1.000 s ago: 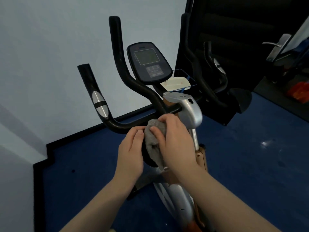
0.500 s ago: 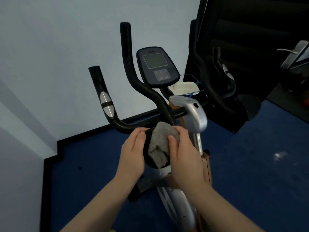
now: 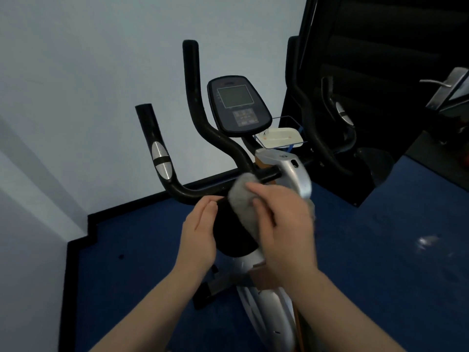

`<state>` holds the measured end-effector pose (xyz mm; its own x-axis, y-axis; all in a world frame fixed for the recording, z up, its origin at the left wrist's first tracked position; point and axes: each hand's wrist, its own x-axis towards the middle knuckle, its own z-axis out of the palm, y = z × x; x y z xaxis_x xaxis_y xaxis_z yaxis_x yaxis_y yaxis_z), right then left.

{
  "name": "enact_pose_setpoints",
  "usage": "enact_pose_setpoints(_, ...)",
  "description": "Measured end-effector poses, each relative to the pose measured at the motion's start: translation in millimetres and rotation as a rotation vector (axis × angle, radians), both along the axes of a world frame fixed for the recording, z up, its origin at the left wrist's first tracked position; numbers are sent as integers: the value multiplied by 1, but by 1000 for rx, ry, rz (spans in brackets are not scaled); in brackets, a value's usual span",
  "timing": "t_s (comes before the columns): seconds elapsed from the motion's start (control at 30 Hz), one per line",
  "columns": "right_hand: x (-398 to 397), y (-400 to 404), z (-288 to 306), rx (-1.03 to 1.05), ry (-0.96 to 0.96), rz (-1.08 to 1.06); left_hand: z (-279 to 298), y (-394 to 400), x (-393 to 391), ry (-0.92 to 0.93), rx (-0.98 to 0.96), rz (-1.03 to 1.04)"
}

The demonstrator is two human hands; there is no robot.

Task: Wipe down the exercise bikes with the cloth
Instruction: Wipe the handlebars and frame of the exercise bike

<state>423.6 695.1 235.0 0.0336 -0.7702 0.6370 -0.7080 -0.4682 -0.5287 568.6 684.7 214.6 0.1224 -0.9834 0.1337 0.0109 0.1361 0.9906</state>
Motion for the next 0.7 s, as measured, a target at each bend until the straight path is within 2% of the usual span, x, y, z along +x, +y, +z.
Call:
enact_pose_setpoints(0.1, 34, 5, -7, 68, 196, 51, 0, 5, -4, 66, 10, 16)
enact_pose_setpoints(0.23, 18, 31, -31, 16, 210, 84, 0, 4, -2, 45, -1, 6)
enact_pose_setpoints(0.33, 1, 25, -20, -94, 272, 115, 2, 4, -3, 50, -1, 22)
enact_pose_setpoints(0.4, 10, 13, -7, -102, 212, 105, 2, 4, -5, 61, -10, 38)
enact_pose_setpoints(0.53, 44, 27, -12, 65, 46, -25, 2, 8, -10, 120, 38, 95)
enact_pose_setpoints(0.63, 23, 42, -15, 155, 59, 84, 5, 8, -11, 112, 72, 110)
enact_pose_setpoints(0.7, -1, 37, -6, 86, 113, 129, 8, 4, -6, 53, 105, 107)
